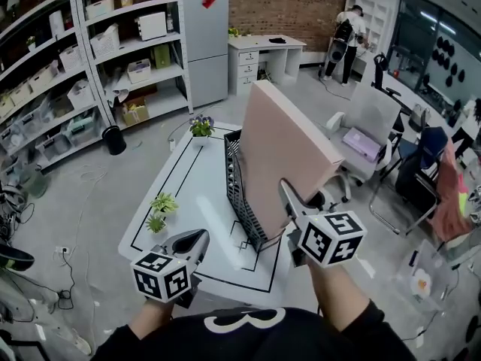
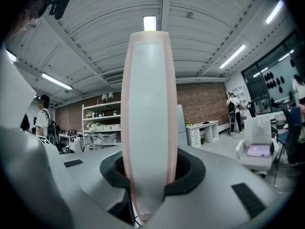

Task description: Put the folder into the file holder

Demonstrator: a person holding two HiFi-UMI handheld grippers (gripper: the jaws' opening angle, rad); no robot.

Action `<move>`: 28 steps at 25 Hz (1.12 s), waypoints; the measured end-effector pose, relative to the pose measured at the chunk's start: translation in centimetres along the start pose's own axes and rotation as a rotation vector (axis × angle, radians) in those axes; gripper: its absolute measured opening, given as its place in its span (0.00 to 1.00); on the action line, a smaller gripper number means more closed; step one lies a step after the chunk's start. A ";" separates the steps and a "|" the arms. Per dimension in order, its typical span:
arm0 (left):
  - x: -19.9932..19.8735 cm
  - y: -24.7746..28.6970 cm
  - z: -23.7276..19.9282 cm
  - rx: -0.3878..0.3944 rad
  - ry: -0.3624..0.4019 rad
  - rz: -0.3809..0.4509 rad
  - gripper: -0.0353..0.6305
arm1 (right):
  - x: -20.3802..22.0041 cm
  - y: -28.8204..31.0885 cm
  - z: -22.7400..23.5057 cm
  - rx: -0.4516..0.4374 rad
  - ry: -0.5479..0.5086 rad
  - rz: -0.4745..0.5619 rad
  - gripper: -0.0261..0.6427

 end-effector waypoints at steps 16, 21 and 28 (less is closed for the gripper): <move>0.8 0.7 -4.0 0.039 0.008 -0.017 0.06 | 3.5 2.4 0.7 0.037 -0.032 0.021 0.24; 1.4 1.3 -4.5 0.048 0.003 -0.029 0.06 | 5.7 2.7 1.9 0.043 -0.023 0.015 0.24; 2.4 2.1 -4.9 0.065 -0.013 -0.047 0.06 | 8.0 3.1 2.7 0.022 -0.038 0.000 0.24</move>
Point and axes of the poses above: the fingertips, and each gripper's own axes: y forward along the fingers, z to its right, x out of its underside, the point moved 6 cm from there along -y, backward along the fingers, and after that the axes turned 12 degrees about y, right-handed, at the moved point
